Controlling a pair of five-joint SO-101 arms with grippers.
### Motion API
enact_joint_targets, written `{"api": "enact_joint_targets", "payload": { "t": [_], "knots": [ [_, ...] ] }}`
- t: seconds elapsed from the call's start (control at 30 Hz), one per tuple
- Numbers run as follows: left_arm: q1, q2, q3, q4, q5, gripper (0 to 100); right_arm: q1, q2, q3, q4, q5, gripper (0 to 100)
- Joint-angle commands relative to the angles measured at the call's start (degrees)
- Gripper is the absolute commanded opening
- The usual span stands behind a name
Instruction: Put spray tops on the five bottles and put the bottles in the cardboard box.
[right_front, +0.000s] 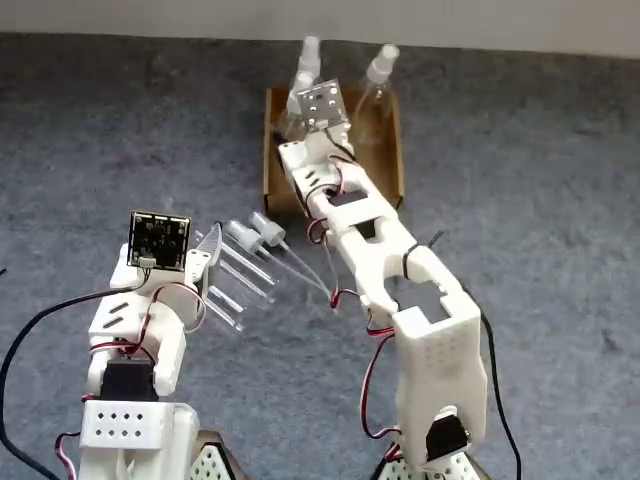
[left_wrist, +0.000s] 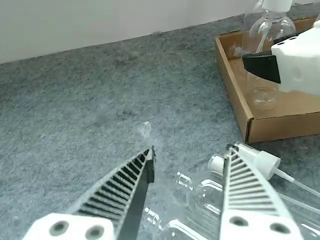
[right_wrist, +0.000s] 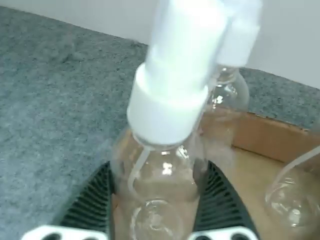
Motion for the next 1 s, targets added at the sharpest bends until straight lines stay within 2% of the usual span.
{"api": "enact_joint_targets", "payload": {
  "t": [0.0, 0.17, 0.5, 0.7, 0.97],
  "knots": [
    [0.48, 0.22, -0.13, -1.23, -0.44, 17, 0.57, -1.19, -3.38, -1.54, 0.44, 6.0],
    [0.48, 0.22, -0.13, -1.23, -0.44, 17, 0.57, -1.19, -3.30, -1.27, 0.44, 14.3],
    [0.57, 0.22, -0.13, -1.23, -0.44, 17, 0.57, -1.27, -3.65, -1.27, 0.44, 15.7],
    [0.57, 0.22, -0.13, -1.23, -0.44, 17, 0.48, -1.27, -3.65, -1.19, 0.35, 23.5],
    [0.57, 0.22, -0.04, -1.23, -0.44, 17, 0.48, -1.71, -3.74, -1.19, 0.35, 24.2]
  ]
}}
